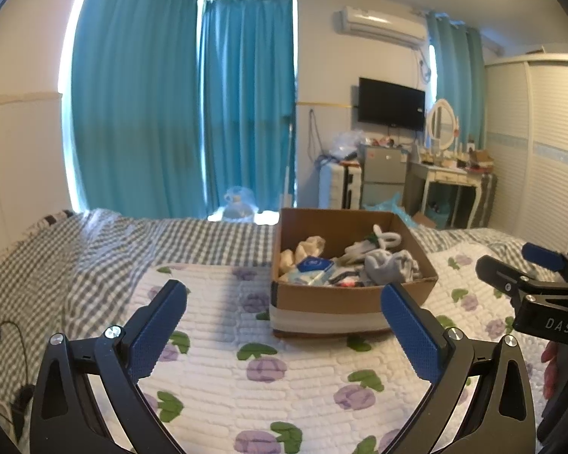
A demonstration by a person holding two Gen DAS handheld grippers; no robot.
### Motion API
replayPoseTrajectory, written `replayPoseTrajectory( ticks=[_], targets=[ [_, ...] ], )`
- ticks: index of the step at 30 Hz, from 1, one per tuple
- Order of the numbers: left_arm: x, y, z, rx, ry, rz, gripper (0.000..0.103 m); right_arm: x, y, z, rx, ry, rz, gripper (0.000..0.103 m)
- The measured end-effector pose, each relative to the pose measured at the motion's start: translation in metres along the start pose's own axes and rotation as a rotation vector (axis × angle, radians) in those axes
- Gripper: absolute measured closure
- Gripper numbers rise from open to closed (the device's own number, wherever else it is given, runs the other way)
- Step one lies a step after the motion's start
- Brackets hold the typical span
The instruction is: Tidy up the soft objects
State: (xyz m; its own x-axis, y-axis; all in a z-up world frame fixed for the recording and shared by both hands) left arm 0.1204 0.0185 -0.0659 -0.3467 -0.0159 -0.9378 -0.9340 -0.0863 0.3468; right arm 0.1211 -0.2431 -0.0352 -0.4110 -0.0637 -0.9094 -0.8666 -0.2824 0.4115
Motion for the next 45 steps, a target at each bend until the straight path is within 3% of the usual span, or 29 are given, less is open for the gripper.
replayPoseTrajectory(
  ticks=[45],
  targets=[
    [0.0033, 0.0007, 0.0009, -0.002, -0.006, -0.003, 0.000, 0.0046, -0.0009, 0.0023, -0.001, -0.016, 0.020, 0.000]
  ],
)
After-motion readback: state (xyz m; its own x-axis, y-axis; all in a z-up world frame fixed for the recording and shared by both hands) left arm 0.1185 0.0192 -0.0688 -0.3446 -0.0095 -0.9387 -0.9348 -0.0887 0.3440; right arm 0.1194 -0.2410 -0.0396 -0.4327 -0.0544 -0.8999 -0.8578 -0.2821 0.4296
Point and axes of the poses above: each gripper's, at about its wrist camera, not at the fingertips, and y roughly against the way its jaws point, z to its left, x to its underside, the point moved 4 cm from there along -y, roughly the way its jaws point, and after that the axes turned 4 degrees about -x, right-handed, at the moved point
